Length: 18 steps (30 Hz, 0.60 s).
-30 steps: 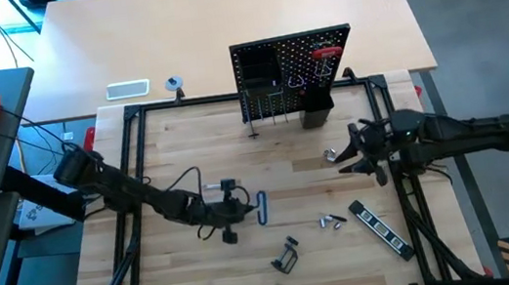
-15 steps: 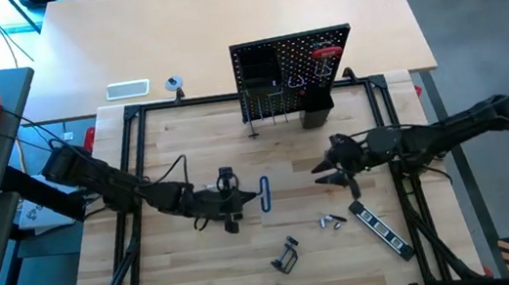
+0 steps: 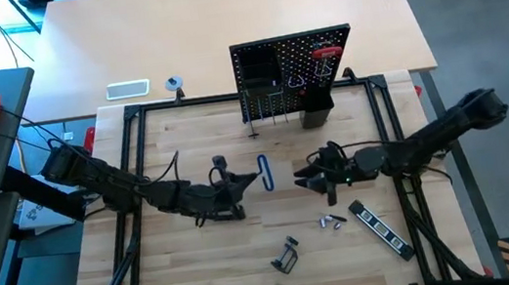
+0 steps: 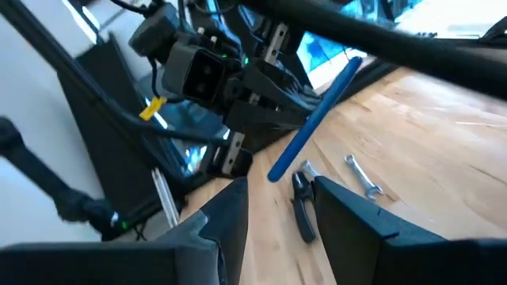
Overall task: Hang tools onto peg board
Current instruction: Hang the blue pick tool on the top hook on the peg board
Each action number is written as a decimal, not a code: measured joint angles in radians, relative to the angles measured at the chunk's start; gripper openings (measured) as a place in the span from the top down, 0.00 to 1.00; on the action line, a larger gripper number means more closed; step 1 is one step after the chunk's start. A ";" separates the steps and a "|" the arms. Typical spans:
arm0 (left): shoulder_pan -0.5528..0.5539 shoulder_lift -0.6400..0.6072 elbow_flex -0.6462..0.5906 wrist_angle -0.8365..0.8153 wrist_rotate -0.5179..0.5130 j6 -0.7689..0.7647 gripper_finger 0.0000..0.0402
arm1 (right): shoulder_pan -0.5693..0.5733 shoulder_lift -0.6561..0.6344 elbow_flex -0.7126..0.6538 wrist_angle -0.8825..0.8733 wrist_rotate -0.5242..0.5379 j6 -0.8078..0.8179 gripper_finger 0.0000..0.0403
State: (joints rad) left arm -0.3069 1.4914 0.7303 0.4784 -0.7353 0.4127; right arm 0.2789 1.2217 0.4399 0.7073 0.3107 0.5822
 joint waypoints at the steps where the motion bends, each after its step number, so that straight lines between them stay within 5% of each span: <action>1: 0.000 0.000 0.000 0.020 -0.013 0.015 1.00 | 0.006 0.031 0.000 0.046 0.013 0.001 0.65; 11: 0.000 0.000 0.000 0.159 -0.045 0.116 1.00 | 0.025 0.299 0.002 0.484 0.103 -0.029 0.65; 18: 0.001 0.000 0.000 0.168 -0.061 0.123 1.00 | 0.023 0.403 0.088 0.525 0.109 -0.098 0.65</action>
State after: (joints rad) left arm -0.3061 1.4910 0.7303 0.6468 -0.7963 0.5362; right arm 0.3019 1.6247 0.5281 1.2322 0.4194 0.4845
